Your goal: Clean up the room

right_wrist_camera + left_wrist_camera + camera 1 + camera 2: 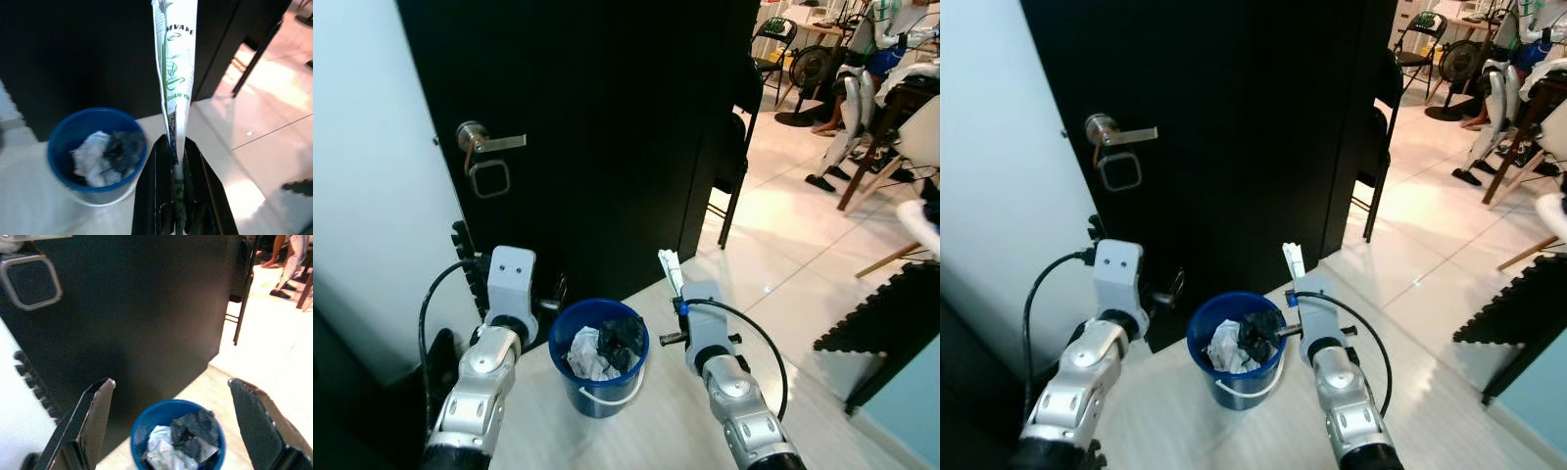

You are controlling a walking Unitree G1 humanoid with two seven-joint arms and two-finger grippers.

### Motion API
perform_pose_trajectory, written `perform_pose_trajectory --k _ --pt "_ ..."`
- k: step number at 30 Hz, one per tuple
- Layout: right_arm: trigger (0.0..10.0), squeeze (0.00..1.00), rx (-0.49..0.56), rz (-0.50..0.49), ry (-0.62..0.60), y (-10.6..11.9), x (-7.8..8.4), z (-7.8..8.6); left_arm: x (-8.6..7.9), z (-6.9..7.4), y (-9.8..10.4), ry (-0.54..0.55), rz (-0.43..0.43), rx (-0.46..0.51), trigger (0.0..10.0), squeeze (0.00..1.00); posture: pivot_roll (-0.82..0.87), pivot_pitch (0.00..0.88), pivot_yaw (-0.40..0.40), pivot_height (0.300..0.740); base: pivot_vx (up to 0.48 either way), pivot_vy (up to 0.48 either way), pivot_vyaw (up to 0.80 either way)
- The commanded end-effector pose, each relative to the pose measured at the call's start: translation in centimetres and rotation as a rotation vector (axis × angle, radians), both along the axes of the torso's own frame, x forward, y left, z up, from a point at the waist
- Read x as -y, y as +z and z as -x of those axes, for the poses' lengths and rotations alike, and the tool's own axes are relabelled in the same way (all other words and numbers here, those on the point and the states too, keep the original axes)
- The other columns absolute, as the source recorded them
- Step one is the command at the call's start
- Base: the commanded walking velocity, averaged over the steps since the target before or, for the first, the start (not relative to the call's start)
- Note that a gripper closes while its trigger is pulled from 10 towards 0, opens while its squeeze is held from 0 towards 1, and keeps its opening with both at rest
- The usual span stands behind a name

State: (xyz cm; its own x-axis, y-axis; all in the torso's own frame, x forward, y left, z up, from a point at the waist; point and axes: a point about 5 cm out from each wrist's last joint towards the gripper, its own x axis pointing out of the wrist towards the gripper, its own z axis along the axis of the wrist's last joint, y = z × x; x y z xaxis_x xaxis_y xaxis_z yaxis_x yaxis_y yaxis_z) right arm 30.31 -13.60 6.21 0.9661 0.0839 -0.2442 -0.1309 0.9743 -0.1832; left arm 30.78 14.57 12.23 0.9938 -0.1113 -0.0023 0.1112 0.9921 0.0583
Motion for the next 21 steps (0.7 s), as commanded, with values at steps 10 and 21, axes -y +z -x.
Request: perform_pose_trajectory --k 10,21 --pt "10.0 0.00 0.008 0.026 0.030 0.1 -0.6 -0.2 -0.6 0.2 -0.3 0.014 -0.013 -0.013 10.0 0.00 0.04 0.000 -0.033 0.740 0.337 0.000 0.00" --pt "10.0 0.00 -0.015 0.032 0.066 -0.3 -1.3 -0.2 -0.4 0.4 -0.5 0.011 -0.016 -0.016 10.0 0.00 0.05 0.000 -0.043 0.740 0.338 0.000 0.34"
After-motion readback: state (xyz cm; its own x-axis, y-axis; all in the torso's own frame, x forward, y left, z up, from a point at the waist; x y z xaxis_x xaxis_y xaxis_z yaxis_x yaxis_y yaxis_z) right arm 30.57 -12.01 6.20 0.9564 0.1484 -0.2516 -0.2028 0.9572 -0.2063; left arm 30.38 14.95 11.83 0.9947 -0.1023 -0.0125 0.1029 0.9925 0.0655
